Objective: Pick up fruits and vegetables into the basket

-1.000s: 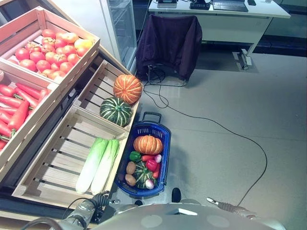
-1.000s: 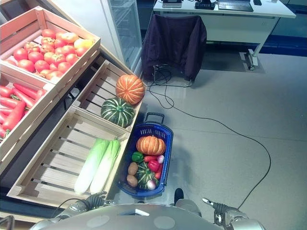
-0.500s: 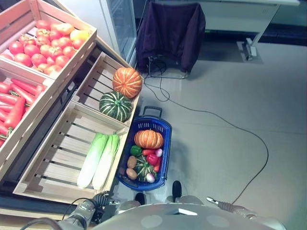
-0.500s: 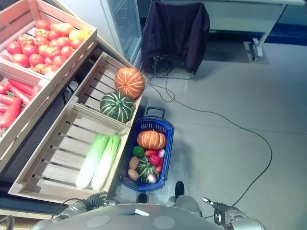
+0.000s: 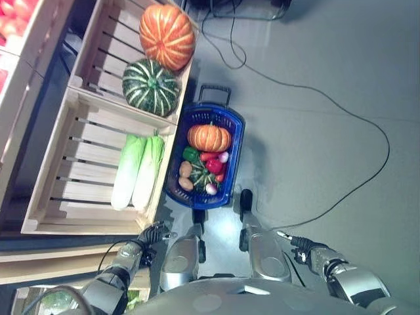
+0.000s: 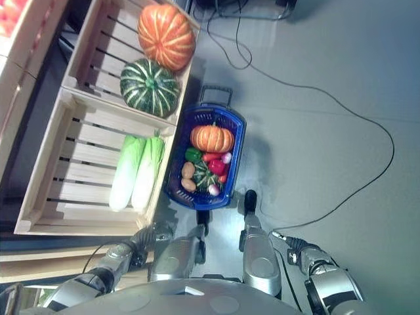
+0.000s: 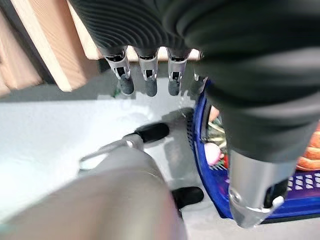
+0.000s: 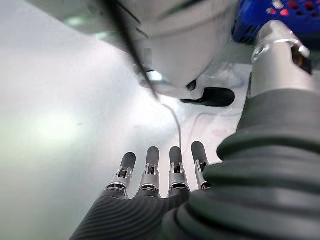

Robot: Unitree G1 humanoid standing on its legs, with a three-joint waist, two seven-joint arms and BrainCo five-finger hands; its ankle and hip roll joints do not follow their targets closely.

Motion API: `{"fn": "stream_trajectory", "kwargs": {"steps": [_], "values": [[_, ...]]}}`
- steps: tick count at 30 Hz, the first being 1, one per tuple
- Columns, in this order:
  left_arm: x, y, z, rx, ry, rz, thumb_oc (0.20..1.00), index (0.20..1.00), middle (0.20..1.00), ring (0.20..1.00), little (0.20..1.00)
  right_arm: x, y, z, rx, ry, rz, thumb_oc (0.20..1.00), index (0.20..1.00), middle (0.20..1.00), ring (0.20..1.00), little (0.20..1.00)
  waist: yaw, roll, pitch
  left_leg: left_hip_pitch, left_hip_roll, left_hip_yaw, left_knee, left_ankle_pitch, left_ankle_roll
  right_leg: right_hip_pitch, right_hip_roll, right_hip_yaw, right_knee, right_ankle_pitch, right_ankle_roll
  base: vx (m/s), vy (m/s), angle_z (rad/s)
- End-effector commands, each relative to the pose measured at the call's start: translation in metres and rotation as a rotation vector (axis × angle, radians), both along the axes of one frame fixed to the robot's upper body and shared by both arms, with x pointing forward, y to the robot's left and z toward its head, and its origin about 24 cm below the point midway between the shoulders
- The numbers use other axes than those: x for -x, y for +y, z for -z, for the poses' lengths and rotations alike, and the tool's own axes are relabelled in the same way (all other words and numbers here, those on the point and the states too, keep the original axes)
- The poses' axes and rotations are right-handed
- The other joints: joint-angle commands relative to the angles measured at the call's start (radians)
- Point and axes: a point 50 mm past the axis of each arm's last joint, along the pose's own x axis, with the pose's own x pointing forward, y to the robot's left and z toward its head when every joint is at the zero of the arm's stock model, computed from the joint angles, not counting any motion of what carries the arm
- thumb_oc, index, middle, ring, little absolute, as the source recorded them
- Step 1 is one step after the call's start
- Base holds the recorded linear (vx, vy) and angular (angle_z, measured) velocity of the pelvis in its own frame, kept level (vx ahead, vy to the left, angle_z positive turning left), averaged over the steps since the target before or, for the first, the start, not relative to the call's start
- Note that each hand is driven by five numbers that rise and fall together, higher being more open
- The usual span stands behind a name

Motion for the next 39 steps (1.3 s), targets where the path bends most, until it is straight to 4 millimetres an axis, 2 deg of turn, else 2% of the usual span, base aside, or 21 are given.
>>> {"fn": "stream_trajectory", "kwargs": {"steps": [1, 5, 7, 9, 11, 12, 15, 22, 23, 24, 27, 30, 34, 39], "values": [[-0.028, 0.002, -0.016, 0.042, -0.123, -0.048, 1.0, 1.0, 1.0, 1.0, 1.0, -0.007, -0.005, -0.005, 0.031, 0.002, -0.018, 1.0, 1.0, 1.0, 1.0, 1.0, 0.003, -0.013, 0.03, -0.104, -0.03, -0.039, 0.001, -0.003, -0.004, 0.039, -0.002, 0.028, 0.01, -0.101, 0.079, -0.08, 0.043, 0.03], [-0.066, 0.0, -0.045, 0.112, -0.292, -0.052, 1.0, 1.0, 1.0, 1.0, 1.0, -0.024, -0.009, -0.014, 0.039, -0.052, 0.016, 1.0, 1.0, 1.0, 1.0, 1.0, 0.009, -0.005, 0.076, -0.13, -0.036, -0.037, 0.002, 0.015, -0.001, -0.02, -0.003, 0.025, 0.085, -0.117, 0.069, -0.08, 0.027, 0.01], [-0.082, -0.004, -0.06, 0.143, -0.372, -0.05, 1.0, 1.0, 1.0, 1.0, 1.0, -0.029, -0.012, -0.017, 0.046, -0.071, 0.025, 1.0, 1.0, 1.0, 1.0, 1.0, 0.009, -0.001, 0.103, -0.167, -0.043, -0.041, 0.046, 0.016, 0.001, -0.058, -0.002, 0.03, 0.14, -0.129, 0.062, -0.08, 0.01, 0.03], [-0.09, -0.006, -0.069, 0.16, -0.42, -0.046, 1.0, 1.0, 1.0, 1.0, 1.0, -0.032, -0.013, -0.019, 0.05, -0.079, 0.029, 1.0, 1.0, 1.0, 1.0, 1.0, 0.006, 0.002, 0.115, -0.188, -0.047, -0.04, 0.074, 0.009, 0.002, -0.076, -0.001, 0.035, 0.163, -0.136, 0.059, -0.06, 0.003, 0.13], [-0.105, -0.008, -0.087, 0.184, -0.513, -0.031, 1.0, 1.0, 1.0, 1.0, 1.0, -0.036, -0.015, -0.022, 0.056, -0.094, 0.033, 1.0, 1.0, 1.0, 1.0, 1.0, 0.005, 0.006, 0.133, -0.219, -0.053, -0.038, 0.112, 0.0, 0.005, -0.106, -0.003, 0.041, 0.195, -0.142, 0.057, -0.09, -0.017, 0.2], [-0.116, -0.011, -0.102, 0.202, -0.591, -0.022, 1.0, 1.0, 1.0, 1.0, 1.0, -0.042, -0.015, -0.025, 0.056, -0.113, 0.042, 1.0, 1.0, 1.0, 1.0, 1.0, 0.006, 0.008, 0.146, -0.246, -0.059, -0.04, 0.146, -0.007, 0.008, -0.132, -0.004, 0.042, 0.224, -0.146, 0.057, -0.09, -0.027, 0.18], [-0.127, -0.015, -0.122, 0.22, -0.696, -0.01, 1.0, 1.0, 1.0, 1.0, 1.0, -0.047, -0.015, -0.028, 0.058, -0.138, 0.054, 1.0, 1.0, 1.0, 1.0, 1.0, 0.006, 0.008, 0.149, -0.3, -0.067, -0.039, 0.201, -0.018, 0.011, -0.185, -0.008, 0.045, 0.267, -0.15, 0.059, -0.06, -0.012, 0.08], [-0.15, -0.018, -0.185, 0.213, -1.005, -0.026, 1.0, 1.0, 1.0, 1.0, 1.0, -0.059, -0.02, -0.037, 0.073, -0.175, 0.073, 1.0, 1.0, 1.0, 1.0, 1.0, 0.005, 0.004, 0.149, -0.429, -0.073, -0.03, 0.322, -0.044, 0.016, -0.309, -0.002, 0.059, 0.365, -0.166, 0.056, -0.02, -0.005, 0.01], [-0.154, -0.019, -0.199, 0.192, -1.075, -0.039, 1.0, 1.0, 1.0, 1.0, 1.0, -0.06, -0.02, -0.038, 0.075, -0.181, 0.076, 1.0, 1.0, 1.0, 1.0, 1.0, 0.007, 0.004, 0.149, -0.452, -0.073, -0.032, 0.332, -0.043, 0.017, -0.331, 0.002, 0.063, 0.379, -0.169, 0.054, 0.0, 0.0, 0.0], [-0.155, -0.018, -0.203, 0.182, -1.097, -0.045, 1.0, 1.0, 1.0, 1.0, 1.0, -0.06, -0.02, -0.038, 0.075, -0.183, 0.076, 1.0, 1.0, 1.0, 1.0, 1.0, 0.007, 0.004, 0.149, -0.458, -0.073, -0.032, 0.335, -0.044, 0.017, -0.337, 0.003, 0.064, 0.382, -0.169, 0.054, -0.03, -0.031, 0.01], [-0.16, -0.009, -0.235, 0.054, -1.272, -0.18, 1.0, 1.0, 1.0, 1.0, 1.0, -0.062, -0.02, -0.039, 0.066, -0.198, 0.083, 1.0, 1.0, 1.0, 1.0, 1.0, 0.007, 0.001, 0.149, -0.491, -0.075, -0.035, 0.355, -0.049, 0.021, -0.373, 0.013, 0.07, 0.404, -0.175, 0.047, -0.01, -0.025, 0.03], [-0.161, 0.001, -0.249, -0.069, -1.353, -0.297, 1.0, 1.0, 1.0, 1.0, 1.0, -0.057, -0.017, -0.034, 0.06, -0.195, 0.088, 1.0, 1.0, 1.0, 1.0, 1.0, 0.006, -0.005, 0.149, -0.508, -0.079, -0.041, 0.389, -0.065, 0.022, -0.389, 0.018, 0.077, 0.429, -0.192, 0.042, 0.01, -0.037, 0.04], [-0.162, 0.019, -0.26, -0.296, -1.397, -0.463, 1.0, 1.0, 1.0, 1.0, 1.0, -0.055, -0.013, -0.032, 0.046, -0.192, 0.087, 1.0, 1.0, 1.0, 1.0, 1.0, 0.002, -0.014, 0.149, -0.53, -0.079, -0.047, 0.423, -0.071, 0.02, -0.408, 0.024, 0.084, 0.454, -0.199, 0.035, 0.04, -0.039, 0.02], [-0.161, 0.046, -0.261, -0.539, -1.382, -0.625, 1.0, 1.0, 1.0, 1.0, 1.0, -0.056, -0.012, -0.032, 0.045, -0.195, 0.068, 1.0, 1.0, 1.0, 1.0, 1.0, -0.008, -0.026, 0.149, -0.545, -0.072, -0.043, 0.442, -0.075, 0.015, -0.422, 0.029, 0.089, 0.466, -0.205, 0.029, 0.02, 0.002, 0.01]]}}
